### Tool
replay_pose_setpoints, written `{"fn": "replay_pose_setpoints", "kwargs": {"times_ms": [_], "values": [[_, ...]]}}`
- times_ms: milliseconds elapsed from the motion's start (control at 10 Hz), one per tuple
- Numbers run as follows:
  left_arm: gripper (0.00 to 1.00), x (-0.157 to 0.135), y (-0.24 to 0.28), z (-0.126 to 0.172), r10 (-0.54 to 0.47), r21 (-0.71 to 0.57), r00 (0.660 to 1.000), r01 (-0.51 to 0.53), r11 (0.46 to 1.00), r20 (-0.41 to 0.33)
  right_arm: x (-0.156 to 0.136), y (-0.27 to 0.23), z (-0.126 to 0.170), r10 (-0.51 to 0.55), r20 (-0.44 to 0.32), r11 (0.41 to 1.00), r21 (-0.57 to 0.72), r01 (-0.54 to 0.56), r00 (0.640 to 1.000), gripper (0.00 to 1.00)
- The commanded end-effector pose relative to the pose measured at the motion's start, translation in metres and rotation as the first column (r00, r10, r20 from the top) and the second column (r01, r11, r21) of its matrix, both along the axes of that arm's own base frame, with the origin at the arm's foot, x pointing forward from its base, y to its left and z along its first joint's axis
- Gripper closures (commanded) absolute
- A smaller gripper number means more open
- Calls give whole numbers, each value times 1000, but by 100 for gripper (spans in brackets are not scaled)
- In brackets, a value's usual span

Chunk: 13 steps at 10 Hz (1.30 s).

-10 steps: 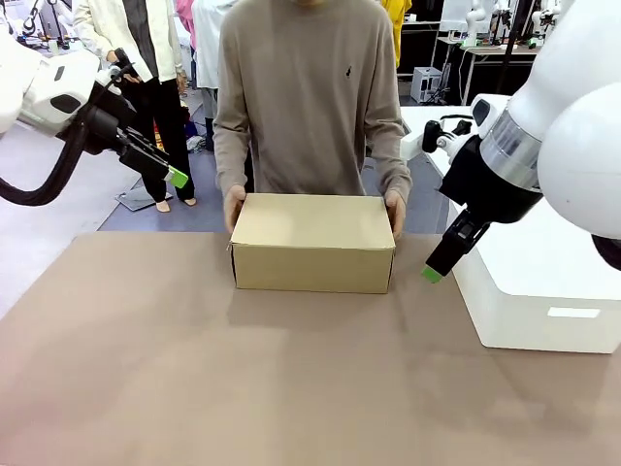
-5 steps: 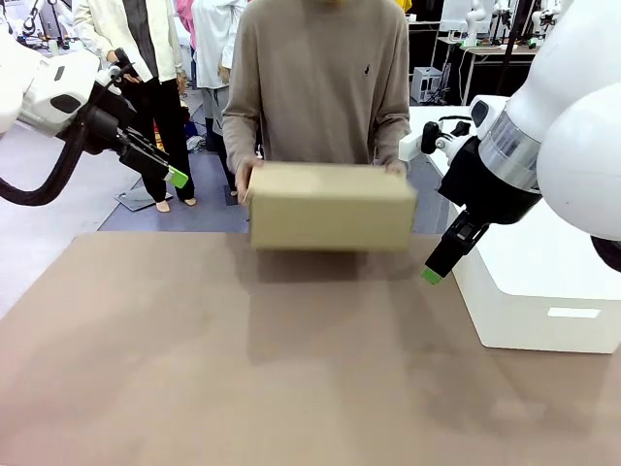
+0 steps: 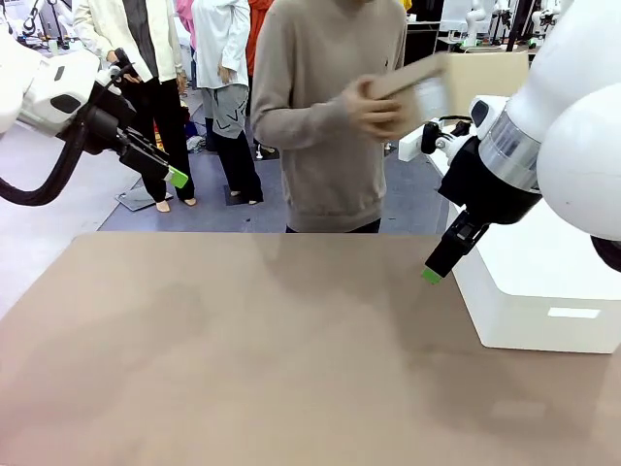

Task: Pack the shoes into the box.
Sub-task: Press down on the lid of the Shoes Box.

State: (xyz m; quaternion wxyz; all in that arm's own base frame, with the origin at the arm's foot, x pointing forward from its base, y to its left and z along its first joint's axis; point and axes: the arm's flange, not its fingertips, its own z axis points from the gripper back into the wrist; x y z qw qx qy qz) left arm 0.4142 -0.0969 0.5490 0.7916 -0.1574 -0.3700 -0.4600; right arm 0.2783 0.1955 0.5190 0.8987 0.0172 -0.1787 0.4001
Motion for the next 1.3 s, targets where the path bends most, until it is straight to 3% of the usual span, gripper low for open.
{"fn": "replay_pose_setpoints", "kwargs": {"times_ms": [0,1200], "values": [[0,-1,1,0,8,4,1000,-8,1000,-2,0,-1,0,-1,1,1000,2,1,1000,0],[0,-1,1,0,8,4,1000,-8,1000,-2,0,-1,0,-1,1,1000,2,1,1000,0]]}}
